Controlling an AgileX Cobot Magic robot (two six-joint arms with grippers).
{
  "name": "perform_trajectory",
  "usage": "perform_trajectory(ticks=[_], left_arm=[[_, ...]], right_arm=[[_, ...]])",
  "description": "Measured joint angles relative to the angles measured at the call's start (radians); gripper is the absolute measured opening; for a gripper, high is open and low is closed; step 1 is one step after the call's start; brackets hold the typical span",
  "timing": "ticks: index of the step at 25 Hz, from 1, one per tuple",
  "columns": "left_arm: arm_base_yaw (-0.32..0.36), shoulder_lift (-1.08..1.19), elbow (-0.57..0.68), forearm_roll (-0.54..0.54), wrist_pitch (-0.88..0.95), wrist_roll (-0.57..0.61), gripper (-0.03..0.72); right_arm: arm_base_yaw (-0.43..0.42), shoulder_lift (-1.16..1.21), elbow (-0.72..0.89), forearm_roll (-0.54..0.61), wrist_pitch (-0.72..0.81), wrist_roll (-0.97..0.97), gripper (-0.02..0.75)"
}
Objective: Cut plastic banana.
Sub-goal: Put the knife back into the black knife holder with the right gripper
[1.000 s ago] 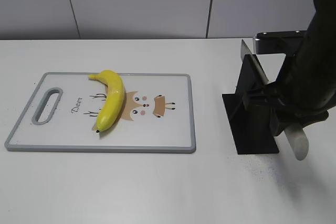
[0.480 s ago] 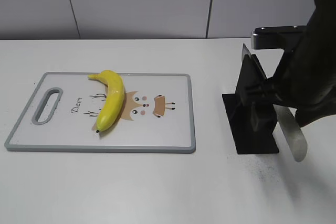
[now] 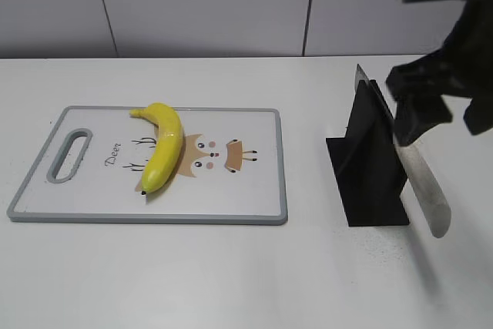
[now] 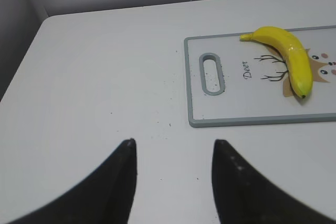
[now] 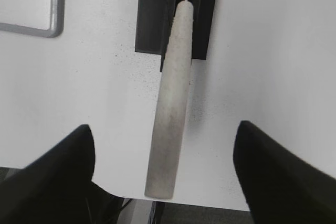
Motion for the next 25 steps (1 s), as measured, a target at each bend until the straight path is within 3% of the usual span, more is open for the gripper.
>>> perform_trajectory(ticks=[4, 6, 9, 14, 20, 25], left_arm=[[0.000, 0.000, 0.000, 0.000, 0.000, 0.000, 0.440], [0.000, 0.000, 0.000, 0.000, 0.000, 0.000, 0.438], [0.000, 0.000, 0.000, 0.000, 0.000, 0.000, 0.438], [0.000, 0.000, 0.000, 0.000, 0.000, 0.000, 0.438], [0.000, 0.000, 0.000, -0.001, 0.000, 0.000, 0.433], [0.001, -0.003, 0.000, -0.001, -0.002, 0.000, 0.409]], right_arm=[[0.000, -0.198, 0.006, 0.022, -0.005, -0.121, 0.580], [0.000, -0.321, 0.070, 0.087, -0.036, -0.215, 0.566], [0.000, -0.514, 0.290, 0.182, -0.062, -0.377, 0.558], [0.000, -0.990, 0.634, 0.186, -0.133, -0.436, 0.557], [0.000, -1.407, 0.695, 0.133, -0.183, -0.440, 0.557], [0.000, -1.467, 0.696, 0.088, -0.182, -0.442, 0.557]])
